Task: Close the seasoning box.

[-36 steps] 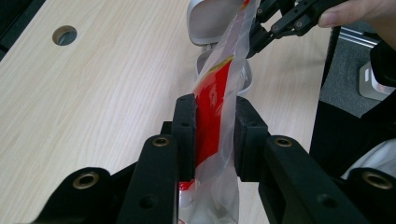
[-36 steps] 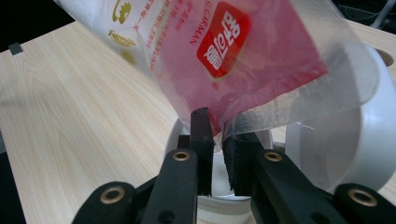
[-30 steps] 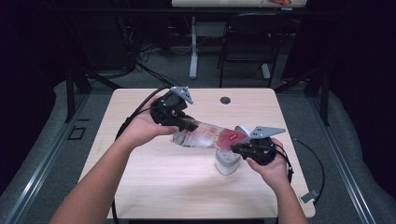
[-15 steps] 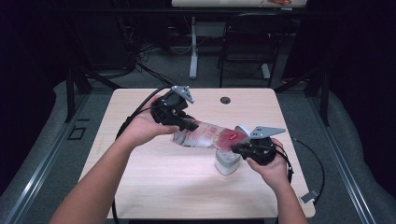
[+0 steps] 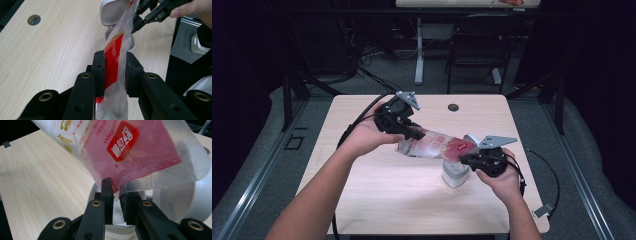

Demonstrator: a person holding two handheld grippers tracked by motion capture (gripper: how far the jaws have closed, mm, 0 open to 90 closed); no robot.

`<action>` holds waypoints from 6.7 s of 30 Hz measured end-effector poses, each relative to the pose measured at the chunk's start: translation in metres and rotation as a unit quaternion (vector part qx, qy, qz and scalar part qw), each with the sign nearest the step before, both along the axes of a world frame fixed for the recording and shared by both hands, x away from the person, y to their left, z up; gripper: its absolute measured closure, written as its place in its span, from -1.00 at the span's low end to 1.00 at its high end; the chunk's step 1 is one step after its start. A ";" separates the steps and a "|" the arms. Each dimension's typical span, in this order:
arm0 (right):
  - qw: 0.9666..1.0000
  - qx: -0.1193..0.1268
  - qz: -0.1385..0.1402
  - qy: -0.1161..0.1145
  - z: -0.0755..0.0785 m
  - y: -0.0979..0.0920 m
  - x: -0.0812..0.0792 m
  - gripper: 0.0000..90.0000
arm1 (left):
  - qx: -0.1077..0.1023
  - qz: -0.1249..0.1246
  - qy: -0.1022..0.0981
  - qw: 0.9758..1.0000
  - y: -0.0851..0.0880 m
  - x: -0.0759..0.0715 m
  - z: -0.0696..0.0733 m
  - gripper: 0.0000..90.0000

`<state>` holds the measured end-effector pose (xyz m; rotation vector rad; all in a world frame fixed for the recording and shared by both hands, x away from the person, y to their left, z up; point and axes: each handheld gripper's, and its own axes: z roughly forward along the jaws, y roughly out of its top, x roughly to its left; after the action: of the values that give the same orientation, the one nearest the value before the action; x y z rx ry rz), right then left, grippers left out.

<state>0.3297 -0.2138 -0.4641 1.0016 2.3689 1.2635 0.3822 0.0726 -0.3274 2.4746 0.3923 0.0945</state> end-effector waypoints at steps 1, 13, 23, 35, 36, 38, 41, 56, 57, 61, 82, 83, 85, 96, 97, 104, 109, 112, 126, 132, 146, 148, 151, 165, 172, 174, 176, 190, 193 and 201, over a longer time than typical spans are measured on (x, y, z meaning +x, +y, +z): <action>1.000 0.000 0.000 0.000 0.000 0.000 0.000 0.81 | 0.000 0.000 0.000 1.000 0.000 0.000 0.000 0.64; 1.000 -0.001 -0.001 0.000 0.000 0.000 0.000 0.81 | 0.000 -0.001 0.001 1.000 -0.001 0.000 0.000 0.64; 1.000 -0.003 -0.001 -0.001 0.000 0.000 0.000 0.80 | -0.001 0.000 0.001 1.000 -0.001 0.000 0.001 0.64; 1.000 -0.003 -0.001 -0.001 0.000 0.000 0.000 0.80 | 0.000 0.000 0.000 1.000 -0.002 0.000 0.001 0.64; 1.000 -0.003 -0.001 -0.001 0.000 0.000 0.000 0.80 | 0.000 -0.001 -0.001 1.000 -0.002 0.000 0.001 0.64; 1.000 -0.004 -0.001 -0.001 0.000 0.000 0.000 0.80 | 0.000 -0.001 -0.002 1.000 -0.002 0.000 0.001 0.64; 1.000 -0.004 -0.001 -0.001 0.000 0.000 0.000 0.80 | 0.001 -0.002 -0.003 1.000 -0.003 0.000 0.001 0.64; 1.000 -0.004 -0.002 0.001 -0.001 0.000 0.000 0.80 | -0.001 -0.002 -0.004 1.000 -0.005 0.000 0.002 0.64; 1.000 -0.003 -0.002 0.001 -0.001 0.000 0.000 0.80 | -0.002 -0.002 -0.003 1.000 -0.005 0.000 0.002 0.64; 1.000 -0.004 -0.003 0.001 -0.001 0.000 0.000 0.79 | -0.002 -0.002 -0.003 1.000 -0.005 -0.001 0.002 0.64; 1.000 -0.004 -0.005 0.001 -0.001 0.000 0.000 0.79 | -0.002 -0.003 -0.002 1.000 -0.007 0.000 0.003 0.64; 1.000 -0.002 -0.005 0.001 -0.002 0.000 0.000 0.79 | -0.003 -0.003 -0.002 1.000 -0.007 0.000 0.003 0.64; 1.000 -0.002 -0.005 0.001 -0.002 0.000 0.000 0.79 | -0.003 -0.003 -0.004 1.000 -0.008 0.000 0.003 0.64; 1.000 -0.004 -0.006 0.002 -0.002 -0.001 0.000 0.78 | -0.003 -0.005 -0.004 1.000 -0.008 0.000 0.004 0.64; 1.000 -0.004 -0.006 0.002 -0.002 0.000 0.000 0.78 | -0.003 -0.005 -0.004 1.000 -0.009 0.000 0.004 0.64; 1.000 -0.006 -0.006 0.002 -0.002 -0.001 0.000 0.78 | -0.005 -0.006 -0.004 1.000 -0.010 -0.001 0.004 0.64; 1.000 -0.006 -0.007 0.002 -0.002 -0.001 0.000 0.78 | -0.007 -0.005 -0.005 1.000 -0.011 -0.001 0.005 0.65; 1.000 -0.007 -0.007 0.003 -0.002 -0.001 0.000 0.79 | -0.008 -0.006 -0.008 1.000 -0.011 -0.001 0.005 0.66; 1.000 -0.009 -0.002 0.004 -0.001 0.001 -0.001 0.81 | -0.016 -0.006 -0.009 1.000 -0.010 -0.001 0.007 0.66; 1.000 -0.013 -0.004 0.001 0.001 0.000 -0.003 0.81 | -0.017 -0.006 -0.009 1.000 -0.012 -0.001 0.007 0.66; 1.000 -0.020 -0.012 -0.005 0.004 -0.004 -0.008 0.82 | -0.023 -0.009 -0.008 1.000 -0.015 0.001 0.008 0.66; 1.000 -0.019 -0.013 -0.007 0.004 -0.004 -0.008 0.82 | -0.024 -0.009 -0.009 1.000 -0.015 0.001 0.008 0.66; 1.000 -0.019 -0.016 -0.008 0.005 -0.005 -0.008 0.82 | -0.024 -0.010 -0.007 1.000 -0.016 0.001 0.008 0.66; 1.000 -0.010 -0.028 -0.006 0.003 -0.007 -0.005 0.83 | -0.026 -0.010 -0.010 1.000 -0.020 0.000 0.010 0.66; 1.000 -0.001 -0.029 -0.005 0.001 -0.006 -0.004 0.83 | -0.025 -0.011 -0.012 1.000 -0.020 -0.001 0.011 0.66; 1.000 0.000 -0.025 -0.002 0.001 -0.006 -0.004 0.83 | -0.026 -0.011 -0.011 1.000 -0.020 -0.001 0.011 0.66; 1.000 0.000 -0.020 0.001 0.001 -0.005 -0.004 0.83 | -0.028 -0.011 -0.011 0.999 -0.019 -0.001 0.012 0.66; 1.000 -0.005 -0.005 0.002 0.005 -0.005 -0.007 0.84 | -0.036 -0.007 -0.005 0.999 -0.015 0.002 0.013 0.66; 1.000 -0.005 -0.007 0.002 0.006 -0.006 -0.007 0.84 | -0.035 -0.007 -0.005 0.999 -0.016 0.002 0.013 0.66; 1.000 0.000 -0.028 0.001 0.004 -0.009 -0.005 0.85 | -0.028 -0.010 -0.008 1.000 -0.020 0.001 0.011 0.66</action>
<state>0.3250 -0.2228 -0.4597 1.0618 2.3250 1.2435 0.3831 0.0529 -0.3167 2.4204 0.3580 0.0932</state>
